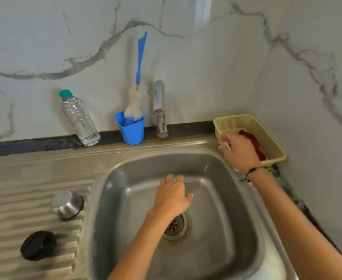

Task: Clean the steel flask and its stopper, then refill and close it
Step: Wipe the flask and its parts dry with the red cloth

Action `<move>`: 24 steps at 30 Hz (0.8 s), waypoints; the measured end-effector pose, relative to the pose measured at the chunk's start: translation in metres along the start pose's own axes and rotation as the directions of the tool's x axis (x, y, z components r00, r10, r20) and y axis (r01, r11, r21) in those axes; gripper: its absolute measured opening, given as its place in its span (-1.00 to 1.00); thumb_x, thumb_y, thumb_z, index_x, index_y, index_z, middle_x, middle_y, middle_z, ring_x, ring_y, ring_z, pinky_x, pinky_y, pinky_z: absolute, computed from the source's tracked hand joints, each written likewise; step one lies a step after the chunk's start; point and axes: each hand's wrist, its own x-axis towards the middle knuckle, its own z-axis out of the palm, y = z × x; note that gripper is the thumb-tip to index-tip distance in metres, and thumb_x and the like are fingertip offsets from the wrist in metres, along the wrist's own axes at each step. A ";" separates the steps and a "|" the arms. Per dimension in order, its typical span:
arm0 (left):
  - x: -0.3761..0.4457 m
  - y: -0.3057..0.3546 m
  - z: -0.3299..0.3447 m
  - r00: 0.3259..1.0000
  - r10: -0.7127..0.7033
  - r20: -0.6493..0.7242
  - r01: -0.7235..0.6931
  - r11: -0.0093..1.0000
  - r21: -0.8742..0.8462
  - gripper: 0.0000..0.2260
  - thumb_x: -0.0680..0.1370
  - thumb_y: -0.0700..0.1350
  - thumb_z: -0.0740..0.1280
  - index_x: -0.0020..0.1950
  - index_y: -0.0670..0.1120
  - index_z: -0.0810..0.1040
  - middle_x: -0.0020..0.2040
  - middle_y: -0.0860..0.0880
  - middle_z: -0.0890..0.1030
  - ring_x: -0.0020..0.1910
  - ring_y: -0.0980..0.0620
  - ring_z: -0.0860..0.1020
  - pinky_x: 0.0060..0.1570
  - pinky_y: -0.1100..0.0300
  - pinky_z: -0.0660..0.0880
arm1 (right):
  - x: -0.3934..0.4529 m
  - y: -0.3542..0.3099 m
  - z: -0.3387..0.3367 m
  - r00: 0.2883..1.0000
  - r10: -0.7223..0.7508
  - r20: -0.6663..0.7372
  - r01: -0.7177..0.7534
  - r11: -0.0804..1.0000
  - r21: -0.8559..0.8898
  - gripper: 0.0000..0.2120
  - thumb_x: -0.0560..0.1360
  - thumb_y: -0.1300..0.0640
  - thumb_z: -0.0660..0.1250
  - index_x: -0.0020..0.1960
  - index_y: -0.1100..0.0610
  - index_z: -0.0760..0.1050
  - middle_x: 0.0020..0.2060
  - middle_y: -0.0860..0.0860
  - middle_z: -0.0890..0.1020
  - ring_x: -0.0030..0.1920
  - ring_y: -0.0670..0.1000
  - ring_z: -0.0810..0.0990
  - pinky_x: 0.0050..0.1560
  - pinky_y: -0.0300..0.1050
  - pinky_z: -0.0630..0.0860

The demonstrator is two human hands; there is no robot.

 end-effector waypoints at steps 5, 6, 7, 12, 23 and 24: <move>-0.008 0.009 0.002 0.999 0.043 -0.009 -0.043 0.999 -0.004 -0.52 0.61 0.06 0.20 0.47 -0.08 0.22 0.41 -0.11 0.27 0.40 -0.11 0.24 0.35 0.02 0.29 | 0.033 0.065 -0.034 0.953 0.212 0.215 -0.109 0.906 -0.409 -0.56 0.46 0.16 0.34 0.31 0.18 0.37 0.19 0.18 0.51 0.16 0.19 0.48 0.13 -0.01 0.46; -0.009 0.009 0.003 0.999 0.043 -0.012 -0.043 0.999 -0.009 -0.52 0.61 0.06 0.20 0.47 -0.08 0.22 0.42 -0.11 0.27 0.40 -0.11 0.23 0.35 0.02 0.28 | 0.038 0.074 -0.032 0.925 0.247 0.290 -0.085 0.877 -0.473 -0.53 0.47 0.17 0.31 0.35 0.18 0.31 0.23 0.18 0.47 0.19 0.18 0.46 0.16 -0.01 0.45; -0.010 0.009 0.004 0.999 0.041 -0.013 -0.041 0.999 -0.011 -0.52 0.61 0.06 0.21 0.47 -0.08 0.22 0.42 -0.10 0.27 0.41 -0.11 0.23 0.36 0.02 0.27 | 0.040 0.081 -0.029 0.900 0.269 0.344 -0.061 0.858 -0.511 -0.49 0.47 0.19 0.28 0.39 0.18 0.25 0.27 0.17 0.44 0.21 0.18 0.44 0.19 0.00 0.44; -0.016 0.014 0.009 0.999 0.038 0.001 -0.038 0.999 0.014 -0.51 0.61 0.05 0.20 0.50 -0.06 0.20 0.47 -0.09 0.22 0.44 -0.09 0.19 0.38 0.03 0.22 | 0.048 0.096 -0.010 0.849 0.276 0.451 0.018 0.838 -0.546 -0.34 0.47 0.20 0.25 0.49 0.03 0.07 0.39 0.12 0.31 0.26 0.17 0.41 0.16 0.00 0.46; -0.047 0.010 -0.002 0.870 0.072 -0.489 -0.185 0.965 -0.187 -0.63 0.60 -0.04 0.24 0.41 -0.04 0.36 0.39 0.02 0.34 0.40 0.08 0.22 0.35 0.26 0.17 | 0.003 0.014 -0.060 0.948 0.147 -0.281 -0.113 0.984 0.135 -0.71 0.52 0.05 0.27 0.19 0.14 0.46 -0.06 0.16 0.63 -0.02 0.21 0.57 -0.01 0.03 0.52; -0.054 0.008 -0.003 0.818 0.059 -0.572 -0.219 0.952 -0.215 -0.65 0.59 -0.08 0.26 0.38 -0.06 0.40 0.36 0.02 0.37 0.38 0.09 0.24 0.32 0.30 0.17 | -0.007 -0.001 -0.061 0.939 0.176 -0.295 -0.083 0.949 0.303 -0.72 0.51 0.03 0.28 0.18 0.12 0.48 -0.07 0.10 0.63 -0.02 0.16 0.58 0.04 0.04 0.53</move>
